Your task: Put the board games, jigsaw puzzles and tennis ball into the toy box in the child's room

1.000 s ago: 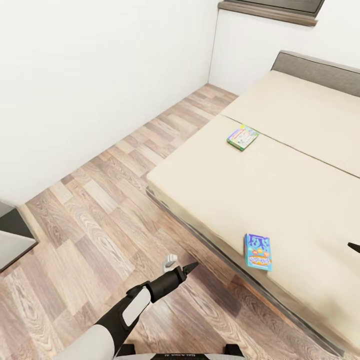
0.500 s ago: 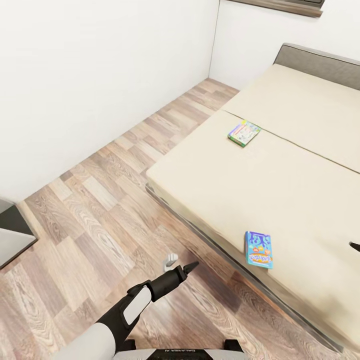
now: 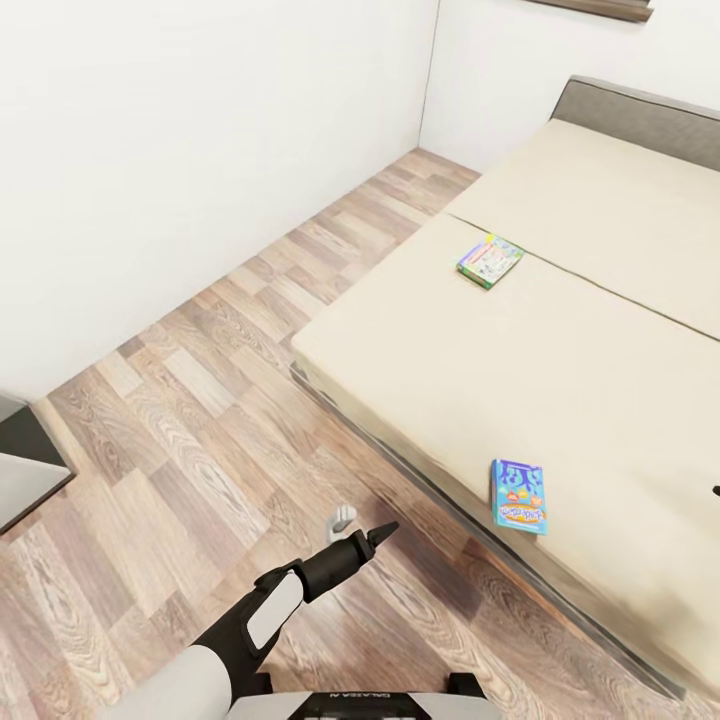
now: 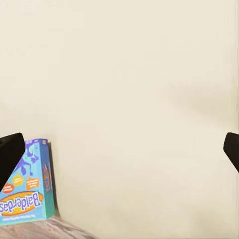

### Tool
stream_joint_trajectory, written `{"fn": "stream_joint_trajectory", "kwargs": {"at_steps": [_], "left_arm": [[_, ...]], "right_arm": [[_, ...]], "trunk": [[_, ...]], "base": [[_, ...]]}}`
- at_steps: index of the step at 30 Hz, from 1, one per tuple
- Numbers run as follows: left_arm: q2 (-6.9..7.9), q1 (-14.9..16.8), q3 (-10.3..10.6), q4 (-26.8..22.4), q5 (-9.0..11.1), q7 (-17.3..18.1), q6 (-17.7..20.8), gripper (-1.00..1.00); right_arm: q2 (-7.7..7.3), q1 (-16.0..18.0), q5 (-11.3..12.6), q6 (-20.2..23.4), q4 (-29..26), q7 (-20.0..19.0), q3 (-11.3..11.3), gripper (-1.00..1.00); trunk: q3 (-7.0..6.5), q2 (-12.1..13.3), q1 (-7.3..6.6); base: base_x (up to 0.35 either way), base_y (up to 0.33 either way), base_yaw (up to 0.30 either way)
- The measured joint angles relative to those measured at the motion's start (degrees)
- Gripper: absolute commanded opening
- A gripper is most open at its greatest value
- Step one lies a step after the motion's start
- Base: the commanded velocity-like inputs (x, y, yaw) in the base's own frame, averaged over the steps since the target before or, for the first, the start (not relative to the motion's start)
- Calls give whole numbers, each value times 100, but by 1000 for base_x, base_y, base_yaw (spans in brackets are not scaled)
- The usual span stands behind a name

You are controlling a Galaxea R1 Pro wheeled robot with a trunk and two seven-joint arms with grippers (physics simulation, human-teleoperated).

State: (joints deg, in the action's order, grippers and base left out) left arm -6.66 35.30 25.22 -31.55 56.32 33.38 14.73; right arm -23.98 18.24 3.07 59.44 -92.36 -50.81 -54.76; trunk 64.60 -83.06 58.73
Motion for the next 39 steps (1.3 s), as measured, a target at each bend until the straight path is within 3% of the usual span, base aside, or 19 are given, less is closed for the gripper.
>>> {"fn": "stream_joint_trajectory", "kwargs": {"at_steps": [9,28,39], "left_arm": [[-2,-5,1,-14,2,90,1,100],[3,-7,3,-19,3,267,-1,100],[5,-8,1,-25,3,432,-5,100]], "right_arm": [[2,-1,5,-2,0,-1,-66,100],[7,-1,6,-5,0,-3,-88,100],[14,-6,6,-5,0,-7,-93,100]], "trunk": [[11,0,0],[16,0,0],[16,0,0]], "base": [[0,0,-114],[0,0,-243],[0,0,-88]]}}
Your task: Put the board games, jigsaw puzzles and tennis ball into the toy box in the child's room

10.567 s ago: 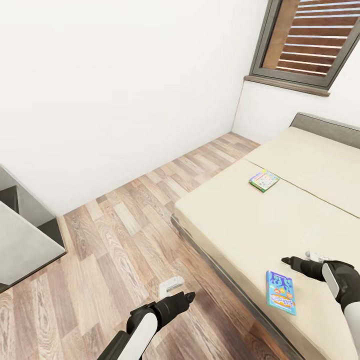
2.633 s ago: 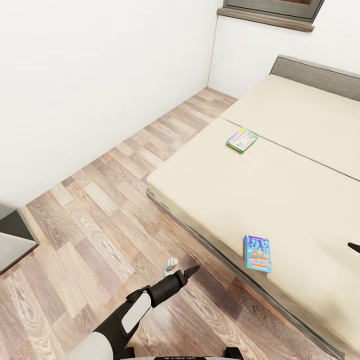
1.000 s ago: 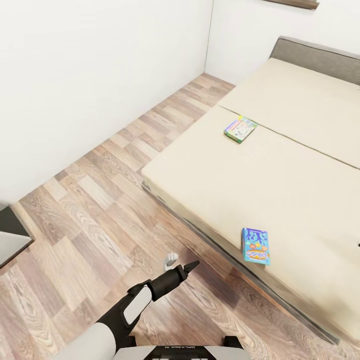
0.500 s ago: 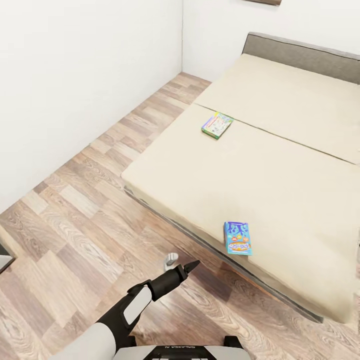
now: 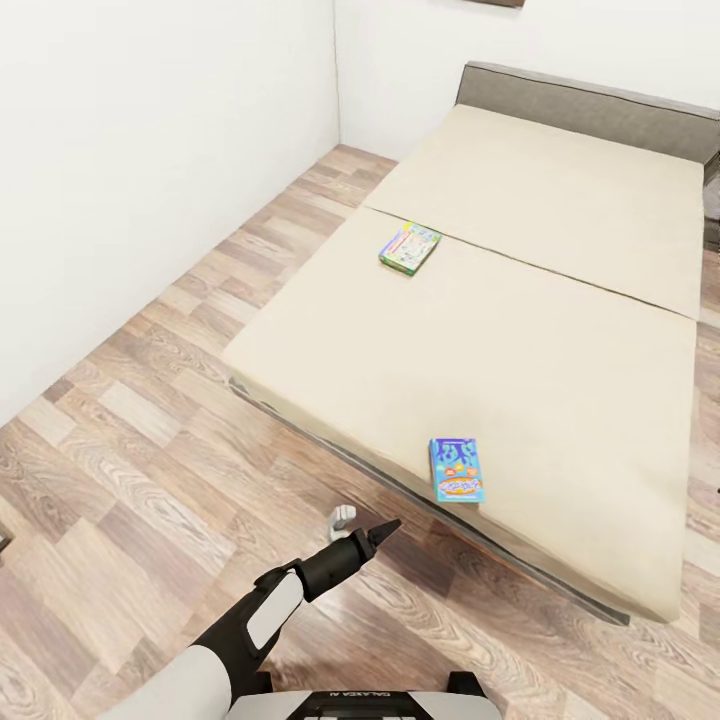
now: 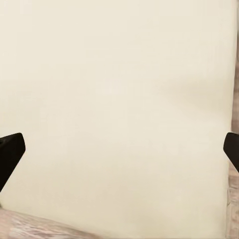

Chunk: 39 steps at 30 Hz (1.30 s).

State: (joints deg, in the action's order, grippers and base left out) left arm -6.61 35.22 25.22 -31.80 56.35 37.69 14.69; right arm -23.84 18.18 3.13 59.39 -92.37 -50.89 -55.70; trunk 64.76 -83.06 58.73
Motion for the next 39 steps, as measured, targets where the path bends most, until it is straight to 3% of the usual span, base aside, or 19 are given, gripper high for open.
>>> {"fn": "stream_joint_trajectory", "kwargs": {"at_steps": [24,39], "left_arm": [[-10,16,-4,-14,-4,68,2,100],[-39,318,-9,46,-9,1,7,100]], "right_arm": [[11,-3,-1,0,0,-2,-3,100],[17,-3,-1,-2,0,-2,3,100]], "trunk": [[0,0,0],[0,0,0]], "base": [[0,0,-12],[0,0,0]]}}
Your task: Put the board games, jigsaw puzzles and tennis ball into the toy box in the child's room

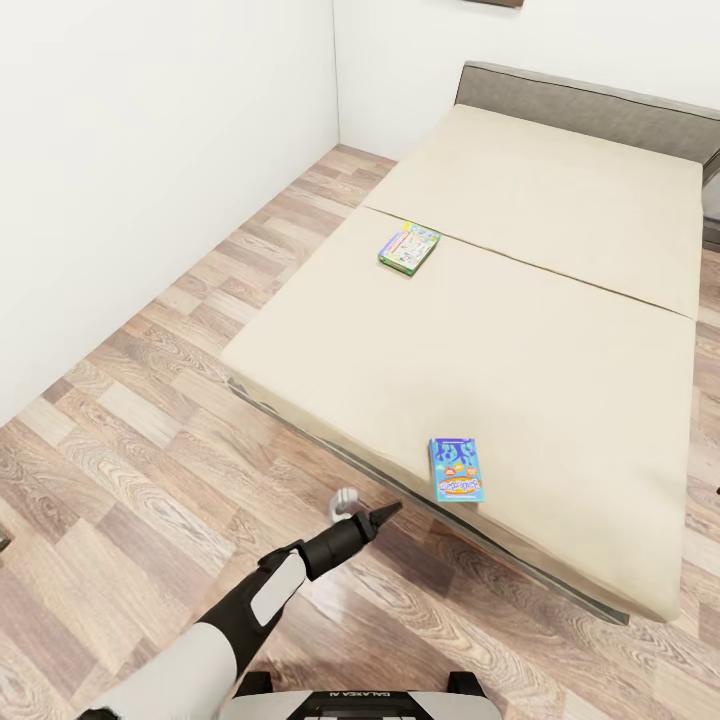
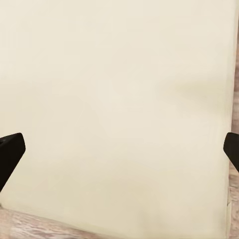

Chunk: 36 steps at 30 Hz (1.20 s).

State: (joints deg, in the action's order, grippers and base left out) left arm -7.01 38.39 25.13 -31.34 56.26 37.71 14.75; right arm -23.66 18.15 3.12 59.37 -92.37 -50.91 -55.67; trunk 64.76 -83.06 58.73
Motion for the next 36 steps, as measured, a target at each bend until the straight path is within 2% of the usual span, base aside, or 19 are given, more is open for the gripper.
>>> {"fn": "stream_joint_trajectory", "kwargs": {"at_steps": [27,36], "left_arm": [[-5,150,0,12,0,-42,3,100],[-4,195,-1,15,0,-42,7,100]], "right_arm": [[3,0,0,-5,0,0,1,100],[3,0,1,-7,1,-1,0,100]], "trunk": [[0,0,0],[0,0,0]], "base": [[0,0,-2],[0,0,-138]]}}
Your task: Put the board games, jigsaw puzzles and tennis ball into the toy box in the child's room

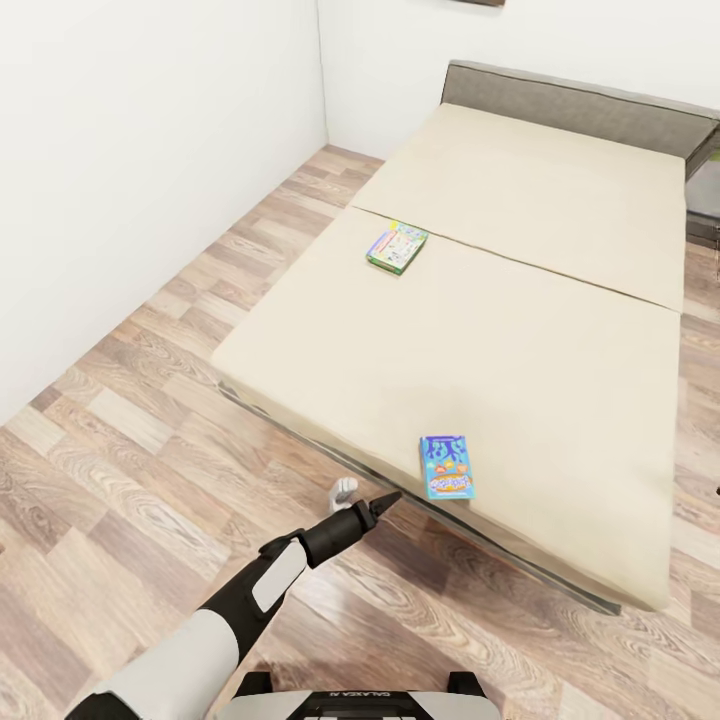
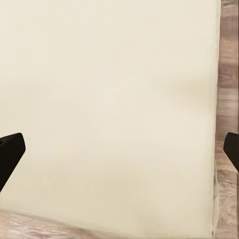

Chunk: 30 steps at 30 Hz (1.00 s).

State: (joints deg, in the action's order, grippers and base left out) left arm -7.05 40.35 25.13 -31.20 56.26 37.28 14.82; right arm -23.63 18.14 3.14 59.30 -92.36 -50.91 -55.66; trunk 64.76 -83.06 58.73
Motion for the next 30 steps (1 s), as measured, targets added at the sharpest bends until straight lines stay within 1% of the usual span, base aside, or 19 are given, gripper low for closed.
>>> {"fn": "stream_joint_trajectory", "kwargs": {"at_steps": [21,30], "left_arm": [[0,20,0,-1,6,0,-5,100],[0,17,0,-2,2,0,-6,100]], "right_arm": [[-1,0,0,-1,0,0,0,100],[0,0,0,0,0,0,0,100]], "trunk": [[0,0,0],[0,0,0]], "base": [[0,0,-252],[0,0,-106]]}}
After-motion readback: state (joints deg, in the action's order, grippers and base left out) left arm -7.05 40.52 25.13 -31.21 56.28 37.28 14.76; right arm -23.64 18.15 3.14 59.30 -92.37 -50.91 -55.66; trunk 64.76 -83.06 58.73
